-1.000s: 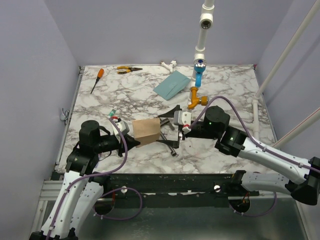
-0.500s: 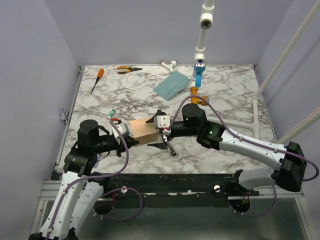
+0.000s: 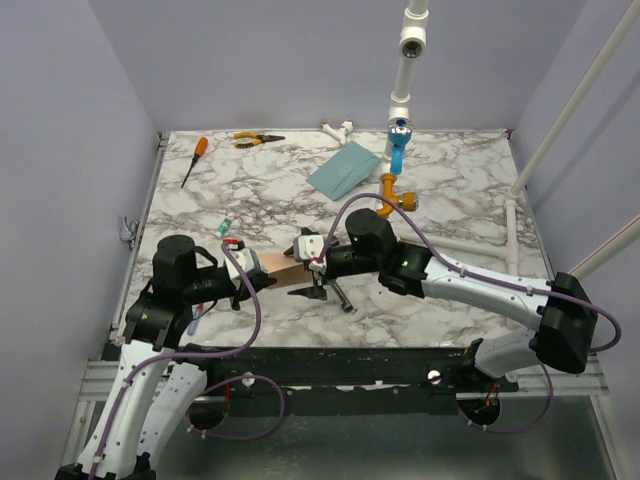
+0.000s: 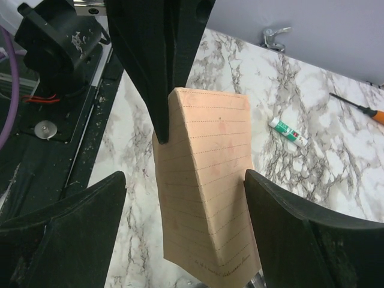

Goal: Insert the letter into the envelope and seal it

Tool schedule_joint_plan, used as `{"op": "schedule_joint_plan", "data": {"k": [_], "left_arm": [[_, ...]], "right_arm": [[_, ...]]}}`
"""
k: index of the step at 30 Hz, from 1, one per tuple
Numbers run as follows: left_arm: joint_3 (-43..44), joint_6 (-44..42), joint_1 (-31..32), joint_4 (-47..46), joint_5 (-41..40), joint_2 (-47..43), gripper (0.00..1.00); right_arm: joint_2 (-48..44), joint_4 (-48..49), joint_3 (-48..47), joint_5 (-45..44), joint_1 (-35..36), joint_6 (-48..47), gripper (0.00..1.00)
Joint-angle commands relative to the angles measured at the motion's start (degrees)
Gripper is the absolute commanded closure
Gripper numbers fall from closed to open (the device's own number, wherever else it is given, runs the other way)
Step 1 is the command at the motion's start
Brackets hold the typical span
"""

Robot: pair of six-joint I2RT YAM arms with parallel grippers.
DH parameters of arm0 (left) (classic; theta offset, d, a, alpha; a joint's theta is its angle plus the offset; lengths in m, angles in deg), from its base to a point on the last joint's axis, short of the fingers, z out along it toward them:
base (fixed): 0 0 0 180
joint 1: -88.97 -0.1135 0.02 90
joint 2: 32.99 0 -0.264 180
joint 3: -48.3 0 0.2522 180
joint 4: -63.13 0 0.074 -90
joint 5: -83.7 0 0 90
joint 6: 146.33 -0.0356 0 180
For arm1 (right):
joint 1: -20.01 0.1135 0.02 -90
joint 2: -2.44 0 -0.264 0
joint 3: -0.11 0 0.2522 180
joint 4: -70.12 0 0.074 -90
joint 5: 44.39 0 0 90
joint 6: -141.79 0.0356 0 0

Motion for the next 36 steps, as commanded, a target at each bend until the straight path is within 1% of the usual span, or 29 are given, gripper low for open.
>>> {"op": "schedule_joint_plan", "data": {"k": [1,2,3,8,12,14,15,16,17,18,19,20,21,22,24,28,31,34,36], "left_arm": [[1.49,-2.45,-0.17,0.68,1.75,0.04,1.00],[1.40,-2.47,-0.13,0.77,1.79,0.03,1.00],[1.34,-2.72,-0.07,0.84,1.84,0.04,1.00],[1.79,-2.87,-0.14,0.84,1.35,0.11,1.00],[2.10,-2.70,-0.16,0.95,0.59,-0.30,1.00],[2.18,-2.74,-0.12,1.08,-0.73,-0.95,1.00],[2.26,-2.74,-0.16,1.12,-2.11,-1.45,1.00],[2.35,-2.75,-0.13,1.13,-3.82,-1.95,0.93],[2.52,-2.97,-0.18,1.19,-6.15,-2.86,0.72],[2.67,-3.69,-0.18,1.44,-7.93,-3.79,0.57],[2.80,-5.02,-0.13,1.77,-9.46,-4.66,0.42],[2.73,-6.14,-0.14,1.91,-10.44,-5.77,0.31],[2.56,-7.25,-0.12,1.91,-11.32,-6.47,0.21],[2.39,-7.85,-0.18,1.91,-11.64,-6.99,0.13],[2.28,-8.22,-0.11,2.00,-12.11,-7.10,0.02],[3.14,-8.13,-0.17,2.65,-9.71,-5.73,0.01],[3.82,-7.65,-0.12,2.72,-6.80,-5.09,0.01],[5.01,-6.18,-0.15,2.73,-4.51,-5.11,0.08],[5.58,-6.07,-0.09,2.86,-2.32,-5.57,0.16]], "right_arm": [[1.26,-1.10,-2.23,-0.29,0.32,-0.15,0.22],[1.39,-1.17,-2.27,-0.20,0.37,0.12,0.26],[1.55,-1.14,-2.39,-0.13,0.32,0.26,0.32],[2.51,-2.04,-3.22,0.05,0.33,0.97,0.65],[2.23,-3.29,-3.16,-0.33,0.32,1.27,0.85],[1.70,-3.47,-3.46,-0.50,0.32,2.49,0.99],[1.18,-3.29,-3.35,-1.04,0.32,3.15,0.99],[0.64,-2.82,-2.97,-1.70,0.34,3.17,0.99],[-0.12,-2.38,-2.24,-2.30,0.32,3.05,0.99],[-0.68,-1.97,-1.72,-2.98,0.33,2.72,0.99],[-1.19,-1.86,-1.28,-3.31,0.32,2.29,0.99],[-1.53,-2.01,-0.98,-3.65,0.37,1.90,0.99],[-1.73,-2.24,-0.97,-3.52,0.32,1.42,1.00],[-1.85,-2.37,-1.13,-2.75,0.37,1.10,0.99],[-1.89,-2.29,-1.40,-0.86,0.35,0.94,0.99],[-2.01,-1.07,-1.49,2.87,0.34,0.97,0.99],[-2.67,2.76,-1.07,5.28,0.43,3.15,0.99],[-3.50,4.52,-1.18,6.26,0.42,4.02,0.99],[-3.64,3.58,-1.64,5.90,0.49,3.26,0.99]]}}
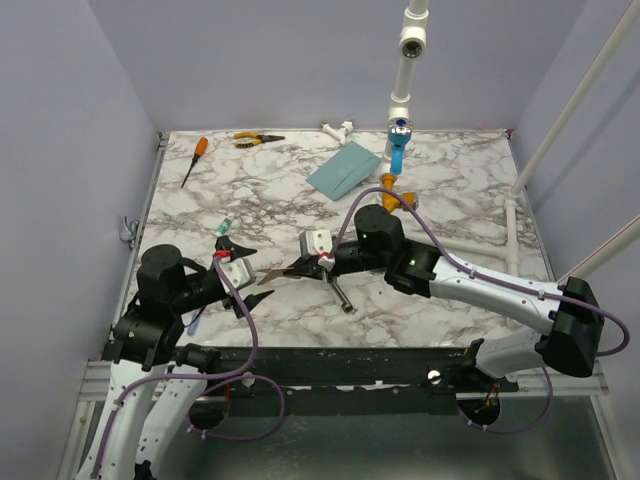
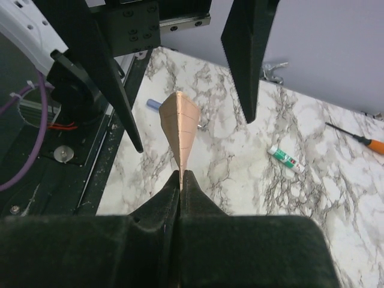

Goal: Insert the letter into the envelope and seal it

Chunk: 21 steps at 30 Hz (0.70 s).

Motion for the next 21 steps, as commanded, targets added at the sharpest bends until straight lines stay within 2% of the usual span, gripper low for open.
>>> {"op": "schedule_joint_plan", "data": {"k": [1,5,10,15,17,20,21], "left_arm": [[2.97,0.52,-0.13,0.98,6.31,-0.58,0.21],[4.19,2.02,-0.05,0.97,7.77,0.83,0.37],[3.20,3.46,0.24,0.90,8.98,1.67,0.36],[4.48,2.30,0.52,0.81,9.74,2.41,0.40],[4.49,2.24,0.54,0.81,9.74,2.58,0.48],[3.87,1.88,0.70,0.81,10.45,2.56,0.68],[3.53,1.74,0.79,0.81,10.65,2.37,0.83]], "right_arm": [[-1.84,2.12,-0.20,2.70,0.51,0.02,0.99],[-1.23,3.74,-0.35,4.57,1.03,0.48,0.99],[-1.42,8.67,0.09,6.86,1.35,2.48,0.99],[-0.24,6.81,-1.45,6.09,2.64,0.80,0.99],[-0.22,7.01,-1.42,6.26,2.77,0.75,0.99],[-0.18,8.22,-1.33,7.00,2.85,1.61,0.99],[-0.17,8.52,-1.31,7.11,2.96,1.92,0.99]]}}
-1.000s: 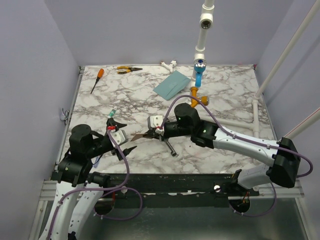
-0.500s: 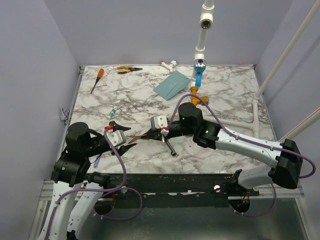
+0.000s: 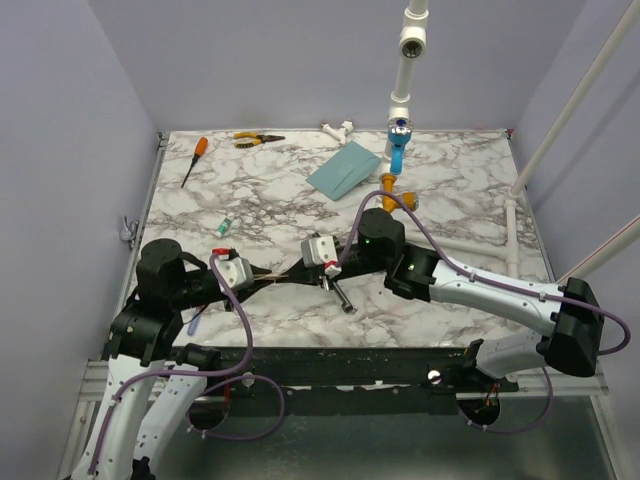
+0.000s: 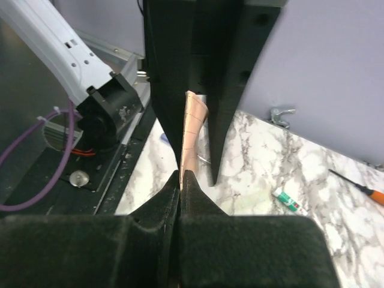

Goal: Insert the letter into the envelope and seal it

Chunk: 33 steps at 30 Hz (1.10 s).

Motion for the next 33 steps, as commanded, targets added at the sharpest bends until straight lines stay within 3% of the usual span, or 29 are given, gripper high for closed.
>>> {"op": "schedule_joint_plan", "data": {"k": [1,3,13,15,18,21,29,31,33], "left_arm": [[0.03,-0.90,0.48,0.04,2.96,-0.22,0.88],[-0.22,-1.04,0.57,0.04,3.03,-0.39,1.00],[-0.36,1.70,0.66,0.10,6.26,-1.44,1.00],[-0.86,2.56,0.66,0.09,5.36,-1.61,1.00],[-1.12,3.02,0.66,0.05,4.12,-1.96,1.00],[-0.96,2.54,0.66,0.11,2.79,-1.99,1.00],[-1.33,-0.78,0.66,0.65,1.38,-2.99,1.00],[-1.08,-1.78,0.66,0.74,0.05,-3.54,0.74],[-0.56,-3.49,0.66,0.90,0.28,-4.20,0.67]], "right_arm": [[0.67,2.78,-1.32,2.11,0.58,0.97,0.99],[0.75,2.79,-1.35,1.77,0.68,0.93,0.99],[2.40,2.03,-1.92,-2.29,0.67,2.45,0.99],[2.68,1.91,-1.83,-3.17,0.67,2.99,0.89],[2.39,2.37,-1.18,-4.38,0.71,3.53,0.85],[1.45,3.05,-0.01,-4.39,0.67,3.50,0.99],[0.54,-0.92,-0.19,-9.00,0.73,0.16,0.99],[0.22,-2.90,-0.03,-10.89,0.68,-2.58,0.99],[1.07,-5.96,-0.85,-12.28,0.70,-5.00,0.99]]}}
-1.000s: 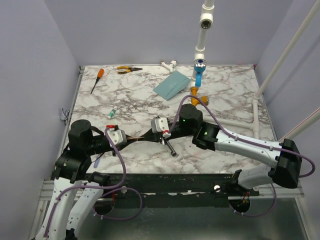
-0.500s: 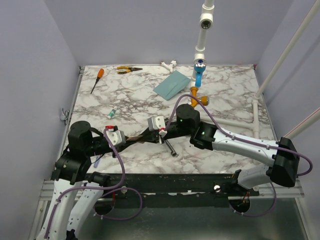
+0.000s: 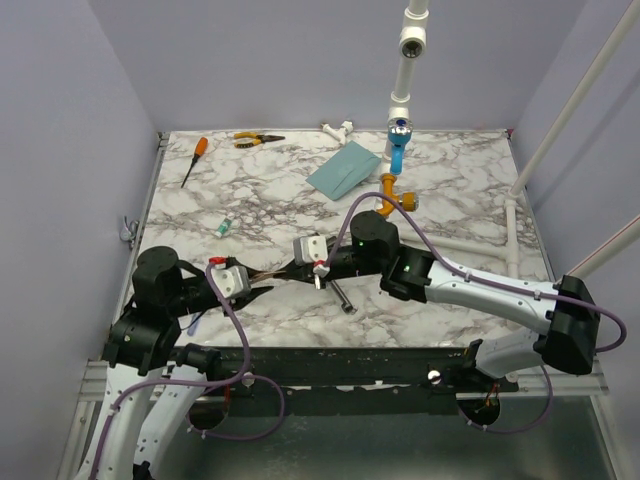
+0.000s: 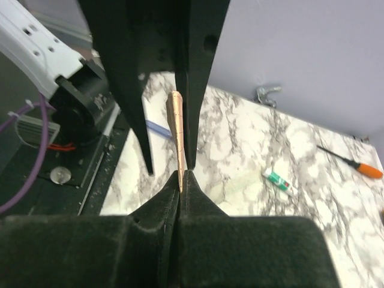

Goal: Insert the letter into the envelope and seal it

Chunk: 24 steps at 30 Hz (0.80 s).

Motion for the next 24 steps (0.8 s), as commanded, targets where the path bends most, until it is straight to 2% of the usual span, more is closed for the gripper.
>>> {"op": "schedule_joint_plan", "data": {"k": [1,3,7,11,24], "left_arm": [[0.75,-4.47,0.29,0.37,-0.22,-2.06,0.66],[1.50,-5.32,0.29,0.32,-0.05,-1.84,0.65],[2.45,-5.26,0.31,0.33,-1.40,-0.90,0.78],[2.63,-5.16,0.37,0.33,1.17,-0.43,0.77],[1.90,-4.31,1.72,-0.50,1.77,1.41,0.73]], "right_arm": [[0.29,-7.06,-0.88,-6.17,0.08,-5.64,0.99],[1.15,-7.48,-1.29,-5.84,0.09,-5.59,0.99],[1.50,-5.21,-0.54,-4.92,0.16,-5.04,0.99],[2.41,-5.13,-0.76,-4.00,0.27,-4.74,0.99],[2.03,-5.19,-0.71,-3.23,0.81,-5.30,0.99]]}}
